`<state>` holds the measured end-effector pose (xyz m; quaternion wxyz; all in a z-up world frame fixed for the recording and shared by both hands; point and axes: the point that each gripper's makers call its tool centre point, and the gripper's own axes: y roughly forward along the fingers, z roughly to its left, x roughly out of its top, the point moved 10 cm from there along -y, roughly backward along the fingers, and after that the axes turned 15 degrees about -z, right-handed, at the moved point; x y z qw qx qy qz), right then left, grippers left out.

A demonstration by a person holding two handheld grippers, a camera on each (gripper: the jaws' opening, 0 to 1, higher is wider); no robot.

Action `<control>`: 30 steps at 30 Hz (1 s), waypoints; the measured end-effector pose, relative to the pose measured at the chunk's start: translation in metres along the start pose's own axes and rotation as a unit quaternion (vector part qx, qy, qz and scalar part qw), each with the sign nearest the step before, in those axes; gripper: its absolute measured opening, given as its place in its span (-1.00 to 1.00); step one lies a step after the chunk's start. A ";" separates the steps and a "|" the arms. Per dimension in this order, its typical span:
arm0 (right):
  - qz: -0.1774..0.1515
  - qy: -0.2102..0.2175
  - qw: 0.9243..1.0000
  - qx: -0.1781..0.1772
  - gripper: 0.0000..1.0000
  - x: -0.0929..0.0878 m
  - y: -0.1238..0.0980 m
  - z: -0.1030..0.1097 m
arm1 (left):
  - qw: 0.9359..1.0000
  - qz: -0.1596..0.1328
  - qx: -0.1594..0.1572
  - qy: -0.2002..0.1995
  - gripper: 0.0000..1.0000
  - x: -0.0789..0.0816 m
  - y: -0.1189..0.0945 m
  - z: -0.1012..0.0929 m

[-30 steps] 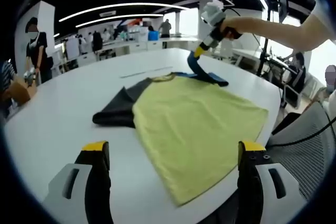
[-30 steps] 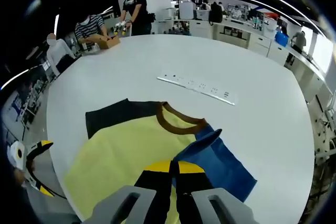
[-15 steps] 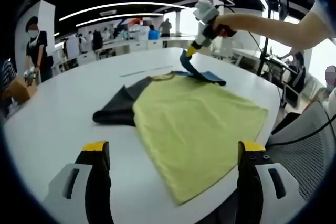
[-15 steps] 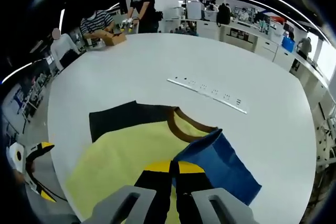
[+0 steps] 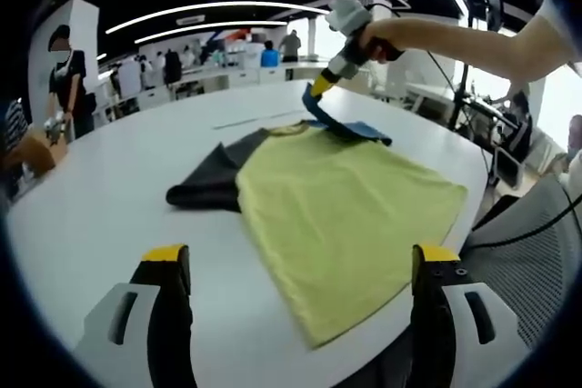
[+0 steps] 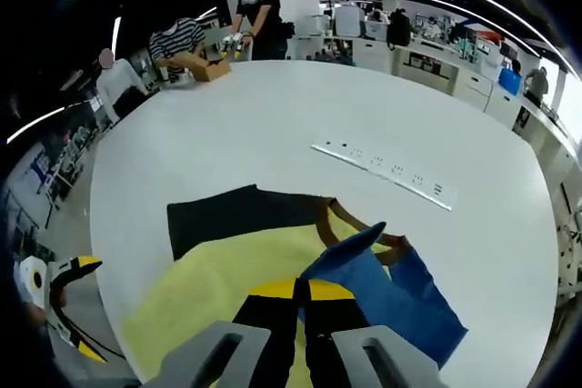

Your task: Fold the garment on the visible template until the final outline fits inside the template.

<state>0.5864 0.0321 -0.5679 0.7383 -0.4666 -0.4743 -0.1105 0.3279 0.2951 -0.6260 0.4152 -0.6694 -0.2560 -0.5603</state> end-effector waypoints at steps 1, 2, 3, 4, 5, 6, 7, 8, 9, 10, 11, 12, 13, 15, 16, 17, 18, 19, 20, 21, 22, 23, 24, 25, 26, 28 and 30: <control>-0.001 -0.001 1.000 0.002 -1.00 0.001 0.001 0.002 | 1.000 -0.001 0.001 -0.001 0.96 0.000 0.000 0.000; -0.001 -0.002 1.000 0.004 -1.00 0.001 0.002 0.003 | 1.000 -0.001 0.002 0.000 0.96 0.000 0.000 0.000; -0.003 -0.003 1.000 0.006 -1.00 0.002 0.003 0.005 | 1.000 -0.001 0.003 -0.001 0.96 -0.001 0.000 0.000; -0.003 -0.003 1.000 0.007 -1.00 0.002 0.004 0.006 | 1.000 -0.001 0.003 -0.002 0.96 -0.001 -0.001 0.000; -0.004 -0.003 1.000 0.009 -1.00 0.003 0.006 0.008 | 1.000 -0.001 0.003 -0.002 0.96 -0.001 -0.001 0.000; -0.004 -0.004 1.000 0.009 -1.00 0.003 0.007 0.009 | 1.000 0.000 0.003 -0.002 0.96 -0.001 -0.001 0.000; -0.005 -0.004 1.000 0.009 -1.00 0.004 0.008 0.011 | 1.000 0.001 0.003 -0.002 0.96 -0.002 -0.001 0.000; -0.005 -0.004 1.000 0.009 -1.00 0.004 0.009 0.012 | 1.000 0.001 0.003 -0.003 0.96 -0.002 -0.001 0.000; -0.005 -0.005 1.000 0.011 -1.00 0.004 0.012 0.014 | 1.000 0.001 0.003 -0.003 0.96 -0.002 -0.001 0.000; -0.003 -0.004 1.000 0.013 -1.00 0.005 0.013 0.015 | 1.000 0.001 0.004 -0.003 0.96 -0.002 -0.001 0.000; -0.004 -0.006 1.000 0.016 -1.00 0.006 0.015 0.018 | 1.000 0.002 0.004 -0.004 0.96 -0.002 -0.001 0.001; -0.005 -0.007 1.000 0.018 -1.00 0.007 0.016 0.020 | 1.000 0.003 0.004 -0.003 0.95 -0.002 -0.002 0.001; -0.006 -0.009 1.000 0.021 -1.00 0.009 0.017 0.022 | 1.000 0.004 0.005 -0.002 0.95 -0.003 -0.002 0.001; -0.007 -0.013 1.000 0.025 -1.00 0.011 0.020 0.026 | 1.000 0.002 0.007 -0.005 0.96 -0.003 -0.002 0.001; -0.006 -0.015 1.000 0.026 -1.00 0.011 0.021 0.027 | 1.000 0.002 0.008 -0.005 0.95 -0.003 -0.002 0.002; -0.005 -0.018 0.999 0.026 -1.00 0.011 0.023 0.029 | 1.000 0.002 0.009 -0.005 0.96 -0.003 -0.002 0.002; -0.005 -0.021 0.999 0.026 -1.00 0.012 0.023 0.030 | 1.000 0.001 0.009 -0.005 0.96 -0.003 -0.002 0.002; -0.006 -0.023 0.999 0.027 -1.00 0.012 0.024 0.031 | 1.000 0.001 0.009 -0.006 0.96 -0.004 -0.002 0.002; -0.006 -0.026 0.999 0.028 -1.00 0.012 0.024 0.033 | 1.000 0.002 0.010 -0.007 0.96 -0.005 -0.003 0.002; -0.008 -0.030 0.999 0.030 -1.00 0.012 0.025 0.035 | 1.000 0.002 0.011 -0.008 0.96 -0.005 -0.003 0.002; -0.009 -0.031 0.999 0.031 -1.00 0.012 0.026 0.036 | 1.000 0.003 0.011 -0.008 0.96 -0.005 -0.003 0.002; -0.009 -0.032 0.999 0.033 -1.00 0.012 0.027 0.037 | 1.000 0.004 0.011 -0.008 0.95 -0.006 -0.003 0.002; -0.009 -0.034 0.999 0.035 -1.00 0.013 0.029 0.038 | 1.000 0.005 0.012 -0.008 0.95 -0.006 -0.004 0.003; -0.009 -0.034 0.999 0.036 -1.00 0.013 0.030 0.039 | 1.000 0.005 0.013 -0.009 0.95 -0.007 -0.004 0.003; -0.010 -0.035 0.999 0.039 -1.00 0.013 0.030 0.040 | 1.000 0.006 0.013 -0.009 0.95 -0.007 -0.004 0.003; -0.012 -0.035 0.998 0.045 -1.00 0.013 0.033 0.044 | 1.000 0.009 0.016 -0.008 0.95 -0.007 -0.005 0.004; -0.020 -0.045 0.997 0.057 -1.00 0.014 0.035 0.048 | 1.000 0.007 0.017 -0.010 0.94 -0.007 -0.005 0.005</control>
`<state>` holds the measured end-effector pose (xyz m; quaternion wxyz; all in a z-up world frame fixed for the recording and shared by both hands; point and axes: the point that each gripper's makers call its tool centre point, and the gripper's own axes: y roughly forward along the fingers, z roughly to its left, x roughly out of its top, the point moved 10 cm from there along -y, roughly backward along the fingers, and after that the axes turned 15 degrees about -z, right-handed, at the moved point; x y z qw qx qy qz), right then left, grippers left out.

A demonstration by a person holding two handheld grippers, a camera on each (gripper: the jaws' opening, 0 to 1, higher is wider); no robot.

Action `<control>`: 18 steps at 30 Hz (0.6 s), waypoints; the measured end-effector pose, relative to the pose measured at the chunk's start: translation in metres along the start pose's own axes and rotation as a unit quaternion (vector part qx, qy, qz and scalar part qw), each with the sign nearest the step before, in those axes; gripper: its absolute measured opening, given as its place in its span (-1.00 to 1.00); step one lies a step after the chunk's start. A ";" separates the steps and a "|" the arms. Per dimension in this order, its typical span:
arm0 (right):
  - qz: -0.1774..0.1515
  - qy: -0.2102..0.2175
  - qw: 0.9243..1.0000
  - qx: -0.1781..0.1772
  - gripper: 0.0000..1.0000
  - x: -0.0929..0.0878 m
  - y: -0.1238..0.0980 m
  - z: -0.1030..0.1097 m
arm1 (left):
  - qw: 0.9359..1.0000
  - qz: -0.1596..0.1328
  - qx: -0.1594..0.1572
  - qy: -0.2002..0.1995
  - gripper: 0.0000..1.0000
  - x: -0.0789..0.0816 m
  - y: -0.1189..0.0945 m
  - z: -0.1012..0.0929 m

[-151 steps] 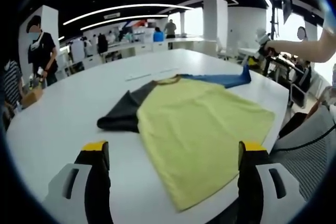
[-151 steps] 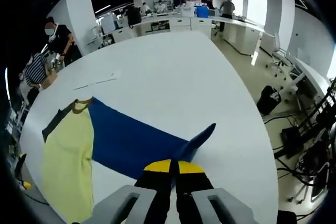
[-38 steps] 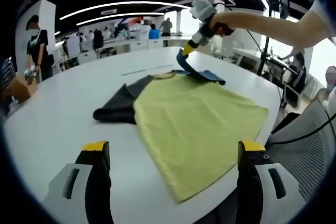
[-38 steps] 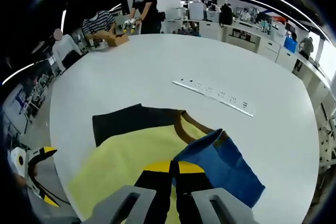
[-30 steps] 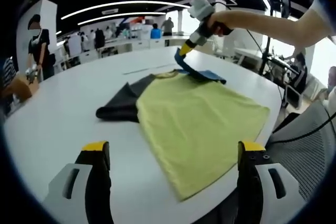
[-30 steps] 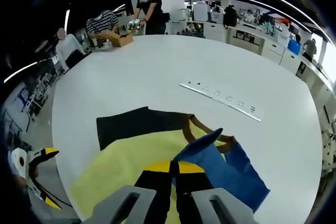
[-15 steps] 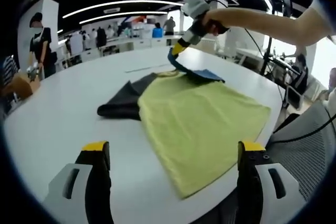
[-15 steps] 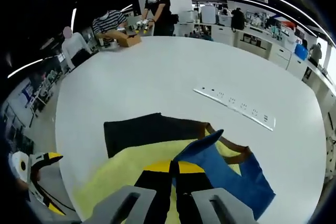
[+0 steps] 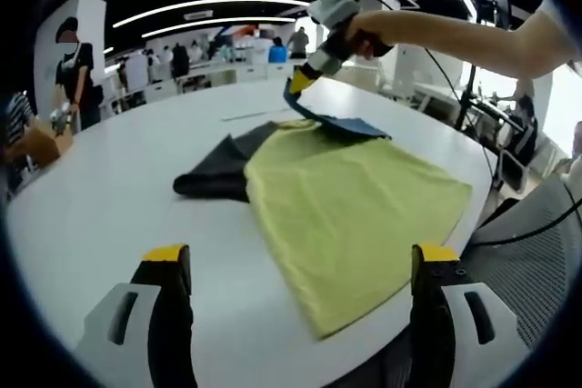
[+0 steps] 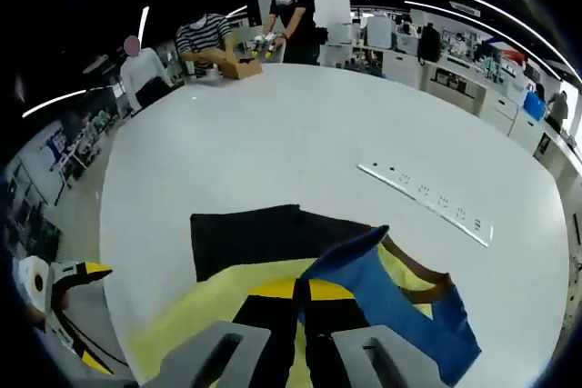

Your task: Fold the garment on the visible template until the final outline fits inside the template.

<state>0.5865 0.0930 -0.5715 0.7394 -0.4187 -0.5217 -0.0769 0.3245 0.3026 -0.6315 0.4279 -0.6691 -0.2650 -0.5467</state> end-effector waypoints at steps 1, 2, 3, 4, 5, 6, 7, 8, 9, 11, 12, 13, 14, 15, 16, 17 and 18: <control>-0.005 -0.012 1.000 0.008 -1.00 0.001 0.002 0.003 | 1.000 -0.001 0.001 -0.001 0.94 0.000 0.000 0.000; -0.005 -0.015 1.000 0.011 -1.00 0.001 0.003 0.004 | 1.000 -0.001 0.002 -0.001 0.94 0.000 0.000 0.000; -0.004 -0.020 1.000 0.015 -1.00 0.001 0.004 0.006 | 1.000 -0.001 0.003 -0.001 0.94 0.000 0.000 0.001; -0.002 -0.019 1.000 0.016 -1.00 0.001 0.005 0.007 | 1.000 0.000 0.003 -0.001 0.94 -0.001 0.000 0.001; -0.001 -0.017 1.000 0.019 -1.00 0.001 0.007 0.009 | 1.000 0.003 0.005 -0.002 0.93 -0.001 -0.001 0.002; -0.002 -0.017 1.000 0.020 -1.00 0.001 0.007 0.009 | 1.000 0.004 0.006 -0.002 0.93 -0.002 -0.001 0.002; -0.002 -0.017 1.000 0.025 -1.00 0.001 0.008 0.011 | 1.000 0.005 0.006 -0.002 0.92 -0.002 -0.001 0.002; -0.002 -0.017 0.999 0.027 -1.00 0.001 0.009 0.013 | 1.000 0.005 0.007 -0.002 0.92 -0.003 -0.001 0.002; -0.003 -0.022 0.999 0.031 -1.00 0.001 0.009 0.016 | 1.000 0.005 0.008 -0.004 0.92 -0.003 -0.001 0.002; -0.003 -0.026 0.999 0.038 -1.00 0.002 0.009 0.020 | 1.000 0.005 0.009 -0.006 0.92 -0.004 -0.001 0.002; -0.003 -0.027 0.999 0.041 -1.00 0.002 0.010 0.022 | 1.000 0.005 0.010 -0.006 0.92 -0.004 -0.001 0.002; -0.003 -0.029 0.999 0.044 -1.00 0.001 0.010 0.024 | 1.000 0.004 0.010 -0.006 0.92 -0.004 -0.001 0.002; -0.002 -0.030 0.999 0.045 -1.00 0.001 0.011 0.025 | 1.000 0.005 0.010 -0.007 0.92 -0.004 -0.001 0.002; -0.003 -0.031 0.998 0.046 -1.00 0.001 0.012 0.026 | 1.000 0.004 0.010 -0.006 0.92 -0.004 -0.001 0.002; -0.003 -0.031 0.998 0.046 -1.00 0.000 0.012 0.027 | 1.000 0.004 0.010 -0.006 0.92 -0.004 -0.001 0.002; -0.002 -0.032 0.998 0.050 -1.00 0.000 0.013 0.029 | 1.000 0.004 0.010 -0.006 0.91 -0.004 -0.001 0.002; -0.002 -0.033 0.998 0.050 -1.00 -0.001 0.013 0.031 | 1.000 0.004 0.010 -0.006 0.92 -0.004 -0.001 0.002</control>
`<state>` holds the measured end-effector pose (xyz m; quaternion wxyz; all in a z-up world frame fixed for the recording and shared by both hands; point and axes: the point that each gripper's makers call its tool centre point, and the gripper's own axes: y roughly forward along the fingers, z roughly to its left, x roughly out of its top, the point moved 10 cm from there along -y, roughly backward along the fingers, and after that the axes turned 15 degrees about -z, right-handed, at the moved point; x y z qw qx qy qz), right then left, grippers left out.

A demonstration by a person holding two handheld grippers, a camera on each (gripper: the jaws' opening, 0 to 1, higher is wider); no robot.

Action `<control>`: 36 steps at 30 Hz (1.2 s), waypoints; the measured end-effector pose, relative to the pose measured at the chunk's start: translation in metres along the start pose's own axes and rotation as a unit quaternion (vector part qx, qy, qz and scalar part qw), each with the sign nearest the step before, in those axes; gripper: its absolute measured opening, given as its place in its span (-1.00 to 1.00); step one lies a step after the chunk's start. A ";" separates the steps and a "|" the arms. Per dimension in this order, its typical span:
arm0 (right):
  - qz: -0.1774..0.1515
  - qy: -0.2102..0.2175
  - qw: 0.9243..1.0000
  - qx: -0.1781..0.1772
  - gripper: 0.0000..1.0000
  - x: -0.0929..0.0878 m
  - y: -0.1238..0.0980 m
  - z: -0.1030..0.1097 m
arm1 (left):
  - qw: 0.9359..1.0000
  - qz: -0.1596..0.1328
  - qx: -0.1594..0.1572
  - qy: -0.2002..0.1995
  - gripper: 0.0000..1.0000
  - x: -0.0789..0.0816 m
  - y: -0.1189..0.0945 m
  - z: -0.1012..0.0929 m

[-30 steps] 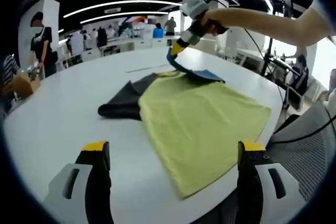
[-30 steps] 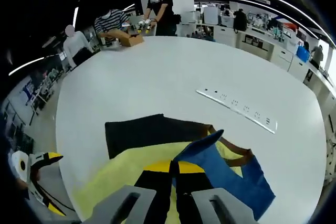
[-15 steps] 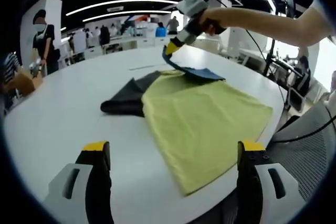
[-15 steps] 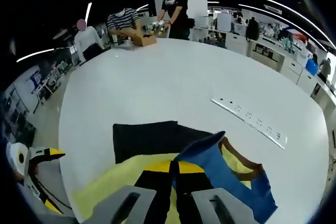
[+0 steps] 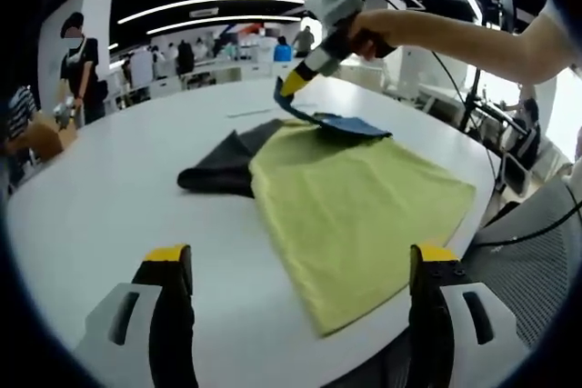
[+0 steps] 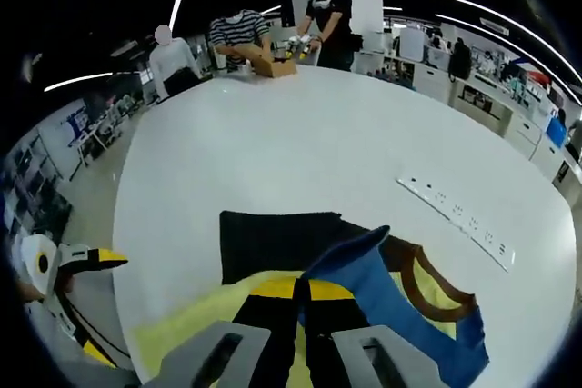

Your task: Fold the garment on the visible template until the final outline fits inside the template.

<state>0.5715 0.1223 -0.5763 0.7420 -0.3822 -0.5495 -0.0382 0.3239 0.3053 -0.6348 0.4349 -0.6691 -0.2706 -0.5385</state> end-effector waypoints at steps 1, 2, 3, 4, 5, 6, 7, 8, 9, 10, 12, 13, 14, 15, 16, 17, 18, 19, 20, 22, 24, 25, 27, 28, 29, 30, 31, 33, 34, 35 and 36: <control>0.000 0.000 1.000 0.002 -1.00 -0.001 0.001 0.002 | 1.000 0.000 0.000 0.000 0.91 0.000 0.000 0.000; -0.001 -0.001 1.000 0.003 -1.00 -0.002 0.002 0.004 | 1.000 0.000 -0.001 0.000 0.91 0.000 0.000 0.000; -0.002 -0.001 1.000 0.005 -1.00 -0.003 0.003 0.005 | 1.000 0.000 -0.001 0.000 0.91 0.000 0.000 0.000; -0.001 -0.001 1.000 0.006 -1.00 -0.004 0.004 0.006 | 1.000 0.000 -0.001 0.001 0.91 0.000 0.000 0.000; 0.001 -0.002 1.000 0.006 -1.00 -0.005 0.006 0.008 | 1.000 0.001 -0.002 0.001 0.91 0.000 0.000 0.000; 0.003 -0.003 1.000 0.005 -1.00 -0.007 0.007 0.008 | 1.000 0.001 -0.002 0.001 0.91 0.000 0.000 0.000; 0.006 -0.007 1.000 0.002 -1.00 -0.010 0.009 0.009 | 1.000 0.000 -0.002 0.000 0.91 0.000 0.000 0.000; 0.008 -0.010 1.000 0.000 -1.00 -0.011 0.010 0.009 | 1.000 0.000 -0.002 0.000 0.91 0.000 0.000 0.000; 0.011 -0.015 1.000 -0.004 -1.00 -0.014 0.011 0.010 | 1.000 0.000 -0.002 0.000 0.91 0.000 0.000 0.000; 0.013 -0.018 1.000 -0.005 -1.00 -0.016 0.012 0.010 | 1.000 -0.001 -0.002 -0.001 0.91 0.000 0.000 0.000; 0.017 -0.019 1.000 -0.009 -1.00 -0.021 0.015 0.011 | 1.000 0.000 -0.001 -0.002 0.91 -0.001 -0.001 0.000; 0.018 -0.019 1.000 -0.009 -1.00 -0.022 0.016 0.011 | 1.000 0.002 -0.001 -0.001 0.91 -0.002 -0.001 0.000; 0.019 -0.017 1.000 -0.010 -1.00 -0.025 0.018 0.012 | 1.000 0.004 -0.001 -0.001 0.91 -0.002 -0.002 0.001; 0.018 -0.011 1.000 -0.011 -1.00 -0.027 0.020 0.013 | 1.000 0.004 -0.001 -0.002 0.91 -0.003 -0.002 0.001; 0.019 -0.007 1.000 -0.011 -1.00 -0.029 0.020 0.013 | 1.000 0.004 -0.001 -0.003 0.91 -0.003 -0.002 0.001; 0.019 -0.004 1.000 -0.012 -1.00 -0.032 0.023 0.014 | 1.000 0.004 0.000 -0.003 0.91 -0.003 -0.002 0.001; 0.019 -0.003 1.000 -0.012 -1.00 -0.032 0.024 0.013 | 1.000 0.003 0.001 -0.003 0.91 -0.002 -0.002 0.001; 0.018 0.001 1.000 -0.015 -1.00 -0.034 0.026 0.013 | 1.000 0.002 0.001 -0.003 0.91 -0.002 -0.002 0.001; 0.017 0.005 1.000 -0.017 -1.00 -0.036 0.028 0.014 | 1.000 0.001 0.001 -0.004 0.91 -0.002 -0.002 0.001; 0.016 0.013 1.000 -0.019 -1.00 -0.039 0.033 0.013 | 1.000 0.003 0.001 -0.004 0.91 -0.002 -0.002 0.001; 0.010 0.048 0.999 -0.016 -1.00 -0.043 0.037 0.017 | 1.000 0.003 0.001 -0.004 0.91 -0.003 -0.002 0.001; 0.007 0.053 0.998 -0.019 -1.00 -0.044 0.038 0.017 | 1.000 0.003 0.001 -0.005 0.91 -0.003 -0.002 0.001; 0.010 0.056 0.998 -0.021 -1.00 -0.047 0.041 0.017 | 1.000 0.002 0.002 -0.005 0.91 -0.002 -0.002 0.001; 0.013 0.061 0.998 -0.022 -1.00 -0.049 0.042 0.017 | 1.000 0.002 0.002 -0.005 0.91 -0.002 -0.002 0.002; 0.014 0.063 0.998 -0.022 -1.00 -0.050 0.043 0.017 | 1.000 0.000 0.003 -0.005 0.91 -0.002 -0.002 0.002; 0.015 0.066 0.997 -0.021 -1.00 -0.052 0.044 0.017 | 1.000 0.000 0.003 -0.006 0.91 -0.001 -0.002 0.002; 0.012 0.070 0.997 -0.020 -1.00 -0.053 0.045 0.018 | 1.000 -0.001 0.004 -0.006 0.91 -0.001 -0.002 0.002; 0.007 0.078 0.997 -0.017 -1.00 -0.056 0.046 0.019 | 1.000 0.000 0.004 -0.004 0.91 -0.001 -0.002 0.002; 0.002 0.084 0.996 -0.016 -1.00 -0.056 0.047 0.019 | 1.000 -0.001 0.004 -0.005 0.91 -0.001 -0.002 0.002; -0.002 0.097 0.995 -0.010 -1.00 -0.056 0.048 0.020 | 1.000 -0.001 0.003 -0.005 0.91 0.000 -0.002 0.001; -0.002 0.101 0.995 -0.007 -1.00 -0.056 0.047 0.021 | 1.000 -0.002 0.003 -0.005 0.92 0.000 -0.002 0.001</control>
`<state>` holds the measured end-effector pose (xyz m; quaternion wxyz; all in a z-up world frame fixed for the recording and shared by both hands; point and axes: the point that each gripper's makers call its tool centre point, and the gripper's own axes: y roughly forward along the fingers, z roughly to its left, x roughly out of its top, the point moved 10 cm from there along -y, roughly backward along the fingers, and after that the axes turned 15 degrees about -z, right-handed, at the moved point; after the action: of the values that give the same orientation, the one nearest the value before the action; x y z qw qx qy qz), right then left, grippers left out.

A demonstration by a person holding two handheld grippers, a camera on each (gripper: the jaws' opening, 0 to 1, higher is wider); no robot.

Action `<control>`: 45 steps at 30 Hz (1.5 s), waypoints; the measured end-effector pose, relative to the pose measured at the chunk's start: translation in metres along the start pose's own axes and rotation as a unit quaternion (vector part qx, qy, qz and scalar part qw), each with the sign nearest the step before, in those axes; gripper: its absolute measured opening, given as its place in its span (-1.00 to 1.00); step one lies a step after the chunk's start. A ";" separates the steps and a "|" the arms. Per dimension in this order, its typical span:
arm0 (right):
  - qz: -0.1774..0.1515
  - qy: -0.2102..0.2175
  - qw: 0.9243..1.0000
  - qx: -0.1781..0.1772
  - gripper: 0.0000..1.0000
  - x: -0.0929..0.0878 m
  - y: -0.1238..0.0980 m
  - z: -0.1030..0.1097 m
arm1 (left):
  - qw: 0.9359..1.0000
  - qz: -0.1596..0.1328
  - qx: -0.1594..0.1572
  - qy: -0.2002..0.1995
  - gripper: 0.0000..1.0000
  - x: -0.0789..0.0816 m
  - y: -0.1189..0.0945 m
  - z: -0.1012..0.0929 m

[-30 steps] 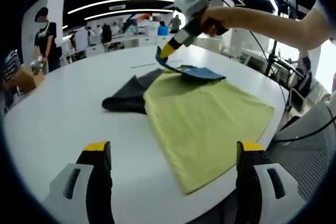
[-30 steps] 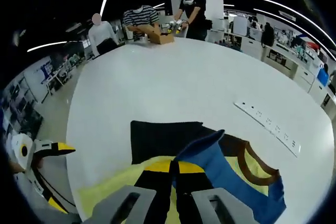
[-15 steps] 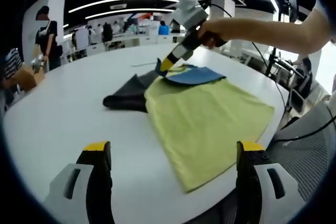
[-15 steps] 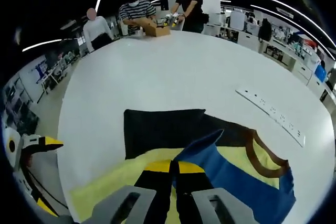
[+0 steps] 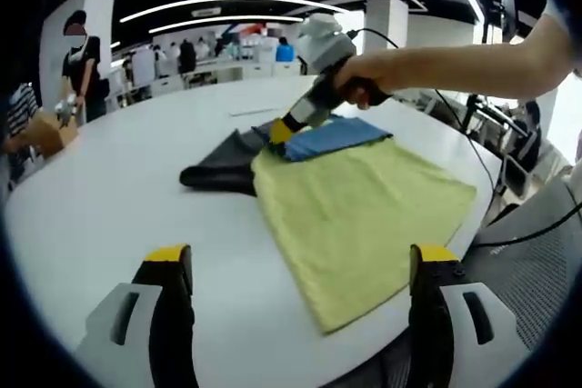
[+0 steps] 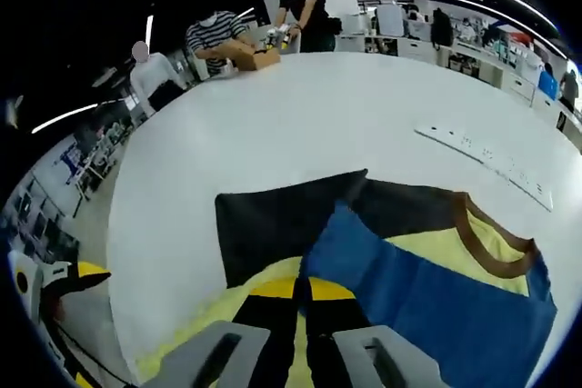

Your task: Fold the garment on the visible template until the final outline fits inside the template.

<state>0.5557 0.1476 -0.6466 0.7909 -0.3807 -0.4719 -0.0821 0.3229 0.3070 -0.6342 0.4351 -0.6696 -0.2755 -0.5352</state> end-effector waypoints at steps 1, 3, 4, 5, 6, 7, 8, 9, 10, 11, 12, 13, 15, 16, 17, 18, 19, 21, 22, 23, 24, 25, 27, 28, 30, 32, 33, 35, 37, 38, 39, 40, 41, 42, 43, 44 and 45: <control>-0.001 0.003 1.000 0.000 -1.00 0.000 0.000 0.000 | 1.000 0.000 0.000 0.000 0.92 0.000 0.000 0.000; -0.002 -0.003 1.000 -0.002 -0.87 0.000 -0.002 0.001 | 1.000 0.000 0.001 0.001 0.92 0.001 0.000 0.000; -0.004 -0.006 1.000 -0.003 -0.75 0.001 -0.003 0.001 | 1.000 -0.002 0.001 0.001 0.93 0.001 0.000 0.000; -0.006 -0.007 1.000 -0.005 -0.66 0.001 -0.004 0.000 | 1.000 -0.003 0.001 0.001 0.93 0.002 0.000 -0.001; -0.011 -0.012 1.000 -0.006 -0.57 0.003 -0.004 -0.001 | 1.000 -0.004 0.001 0.001 0.94 0.002 0.000 -0.001; -0.016 -0.016 1.000 -0.007 -0.47 0.004 -0.005 -0.002 | 1.000 -0.004 0.002 0.002 0.95 0.002 0.000 -0.001; -0.019 -0.019 1.000 -0.007 -0.39 0.005 -0.007 -0.003 | 1.000 -0.004 0.002 0.003 0.96 0.002 0.000 -0.001; -0.022 -0.022 0.999 -0.007 -0.31 0.006 -0.008 -0.003 | 1.000 -0.003 0.002 0.003 0.96 0.003 0.001 0.000; -0.024 -0.027 0.999 -0.007 -0.22 0.006 -0.011 -0.003 | 1.000 -0.004 0.003 0.004 0.98 0.003 0.001 0.000; -0.026 -0.030 0.999 -0.007 -0.16 0.006 -0.011 -0.003 | 1.000 -0.005 0.005 0.005 0.98 0.004 0.001 0.001; -0.029 -0.040 0.999 -0.008 -0.09 0.006 -0.014 -0.004 | 1.000 -0.006 0.005 0.005 0.98 0.004 0.001 0.001; -0.029 -0.041 0.999 -0.008 -0.05 0.006 -0.015 -0.004 | 1.000 -0.006 0.005 0.005 0.98 0.004 0.002 0.001; -0.031 -0.050 0.998 -0.008 0.04 0.006 -0.018 -0.006 | 1.000 -0.006 0.006 0.007 0.98 0.005 0.002 0.002; -0.032 -0.053 0.998 -0.010 0.08 0.006 -0.020 -0.007 | 1.000 -0.006 0.005 0.008 0.98 0.006 0.003 0.003; -0.033 -0.056 0.998 -0.013 0.14 0.006 -0.022 -0.008 | 1.000 -0.006 0.006 0.009 0.98 0.006 0.003 0.003; -0.037 -0.059 0.997 -0.017 0.22 0.006 -0.023 -0.009 | 1.000 -0.006 0.007 0.009 0.98 0.006 0.003 0.003; -0.040 -0.061 0.997 -0.019 0.27 0.007 -0.026 -0.011 | 1.000 -0.007 0.006 0.010 0.98 0.007 0.004 0.004; -0.042 -0.060 0.997 -0.022 0.31 0.007 -0.031 -0.014 | 1.000 -0.007 0.008 0.012 0.98 0.008 0.004 0.004; -0.044 -0.061 0.997 -0.023 0.32 0.007 -0.034 -0.015 | 1.000 -0.008 0.008 0.012 0.98 0.008 0.005 0.005; -0.046 -0.062 0.997 -0.025 0.35 0.007 -0.037 -0.016 | 1.000 -0.008 0.008 0.013 0.98 0.009 0.005 0.005; -0.047 -0.062 0.997 -0.028 0.39 0.007 -0.039 -0.017 | 1.000 -0.008 0.009 0.014 0.98 0.009 0.005 0.006; -0.047 -0.062 0.996 -0.031 0.42 0.007 -0.043 -0.019 | 1.000 -0.008 0.009 0.016 0.98 0.010 0.005 0.007; -0.049 -0.062 0.996 -0.034 0.43 0.007 -0.048 -0.022 | 1.000 -0.006 0.010 0.017 0.98 0.011 0.006 0.008; -0.051 -0.065 0.996 -0.035 0.44 0.006 -0.052 -0.023 | 1.000 -0.006 0.011 0.018 0.98 0.012 0.006 0.009; -0.053 -0.068 0.995 -0.042 0.46 0.006 -0.058 -0.028 | 1.000 -0.008 0.012 0.019 0.98 0.014 0.007 0.011; -0.054 -0.069 0.995 -0.046 0.46 0.005 -0.064 -0.032 | 1.000 -0.009 0.014 0.015 0.98 0.016 0.009 0.013; -0.055 -0.069 0.995 -0.048 0.46 0.004 -0.068 -0.035 | 1.000 -0.011 0.015 0.015 0.98 0.017 0.010 0.014; -0.058 -0.069 0.995 -0.051 0.46 0.003 -0.076 -0.040 | 1.000 -0.012 0.017 0.015 0.98 0.018 0.012 0.015; -0.059 -0.071 0.994 -0.052 0.44 0.002 -0.081 -0.042 | 1.000 -0.012 0.020 0.015 0.95 0.020 0.014 0.018; -0.061 -0.073 0.994 -0.053 0.44 0.001 -0.087 -0.045 | 1.000 -0.014 0.020 0.013 0.94 0.022 0.016 0.020; -0.062 -0.073 0.994 -0.057 0.44 -0.001 -0.094 -0.049 | 1.000 -0.015 0.021 0.011 0.93 0.023 0.017 0.021; -0.062 -0.073 0.994 -0.058 0.43 -0.001 -0.095 -0.050 | 1.000 -0.017 0.021 0.011 0.93 0.024 0.018 0.021; -0.063 -0.073 0.993 -0.061 0.42 -0.003 -0.100 -0.053 | 1.000 -0.019 0.022 0.011 0.92 0.025 0.021 0.023; -0.063 -0.073 0.993 -0.062 0.41 -0.004 -0.102 -0.055 | 0.999 -0.019 0.022 0.012 0.90 0.026 0.022 0.024; -0.062 -0.073 0.993 -0.064 0.40 -0.005 -0.106 -0.056 | 0.999 -0.019 0.023 0.013 0.89 0.027 0.024 0.025; -0.064 -0.072 0.993 -0.066 0.40 -0.008 -0.110 -0.059 | 0.999 -0.019 0.024 0.013 0.88 0.028 0.026 0.026; -0.065 -0.072 0.993 -0.068 0.39 -0.009 -0.113 -0.061 | 0.999 -0.020 0.023 0.013 0.86 0.028 0.027 0.026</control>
<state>0.5368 0.0255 -0.6104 0.7205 -0.4069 -0.5445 -0.1373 0.3660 0.3147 -0.6161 0.4435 -0.6465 -0.2951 -0.5461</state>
